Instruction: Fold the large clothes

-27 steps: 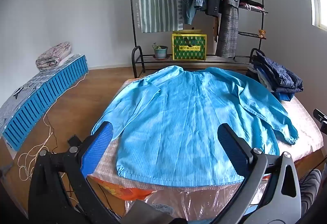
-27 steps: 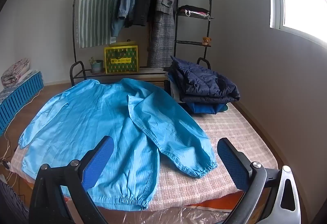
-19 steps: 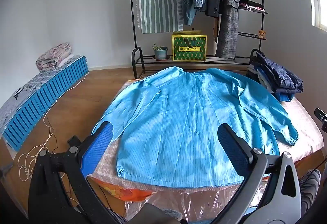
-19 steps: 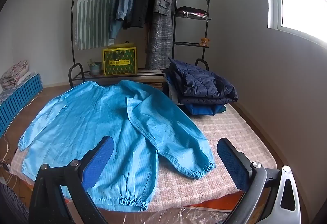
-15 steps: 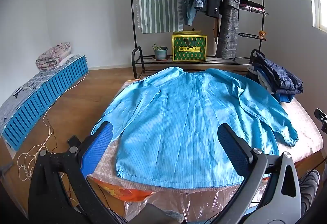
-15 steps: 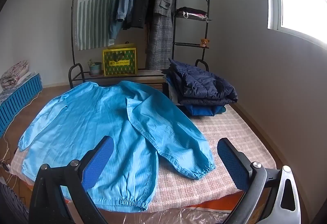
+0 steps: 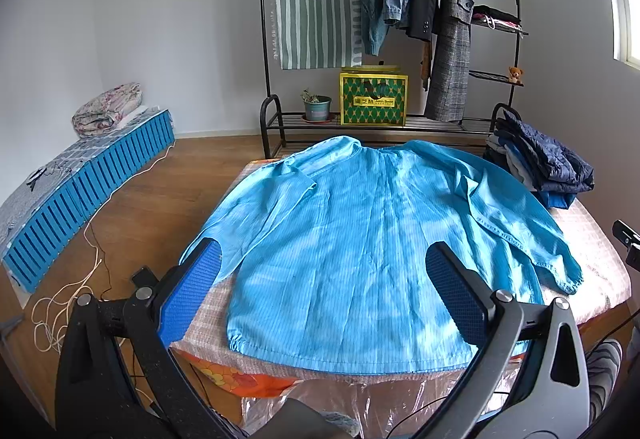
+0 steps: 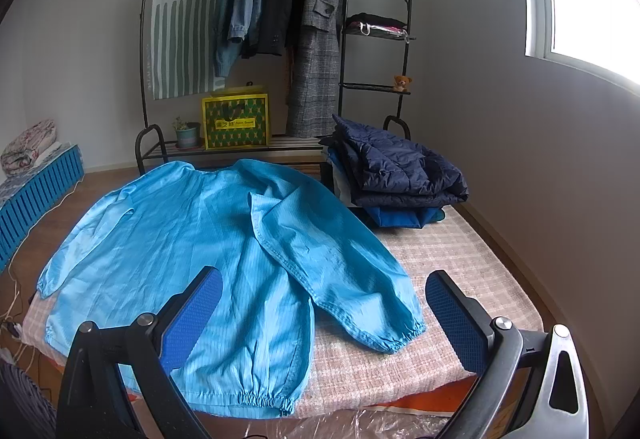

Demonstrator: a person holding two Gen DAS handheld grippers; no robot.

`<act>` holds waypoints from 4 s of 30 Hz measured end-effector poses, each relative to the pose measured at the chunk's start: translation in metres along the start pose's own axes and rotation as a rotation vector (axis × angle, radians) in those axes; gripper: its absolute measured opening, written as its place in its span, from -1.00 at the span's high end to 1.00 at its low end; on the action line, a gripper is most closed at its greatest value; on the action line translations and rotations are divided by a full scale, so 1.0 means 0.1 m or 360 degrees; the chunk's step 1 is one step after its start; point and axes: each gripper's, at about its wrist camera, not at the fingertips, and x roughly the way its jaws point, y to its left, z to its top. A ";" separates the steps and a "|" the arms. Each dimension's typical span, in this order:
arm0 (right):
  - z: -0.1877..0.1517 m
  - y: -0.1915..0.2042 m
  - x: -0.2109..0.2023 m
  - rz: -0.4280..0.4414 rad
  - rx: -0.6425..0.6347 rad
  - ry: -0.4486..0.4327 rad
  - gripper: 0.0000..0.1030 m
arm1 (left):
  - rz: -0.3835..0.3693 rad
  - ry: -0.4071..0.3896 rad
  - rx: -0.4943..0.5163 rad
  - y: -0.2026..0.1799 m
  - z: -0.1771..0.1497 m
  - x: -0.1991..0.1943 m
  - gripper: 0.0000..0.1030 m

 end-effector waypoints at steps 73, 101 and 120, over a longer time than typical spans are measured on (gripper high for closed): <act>0.08 0.51 0.19 0.0054 -0.0071 0.0041 -0.99 | 0.0096 0.0024 -0.0073 0.44 0.06 0.28 -1.00; 0.21 1.50 0.69 0.0109 -0.0278 0.0176 -0.99 | 0.0237 0.0320 -0.0343 2.10 -0.43 1.85 -0.83; 0.21 1.90 0.84 0.0154 -0.0356 0.0172 -0.99 | 0.0267 0.0635 -0.0885 3.35 -0.99 2.70 -0.57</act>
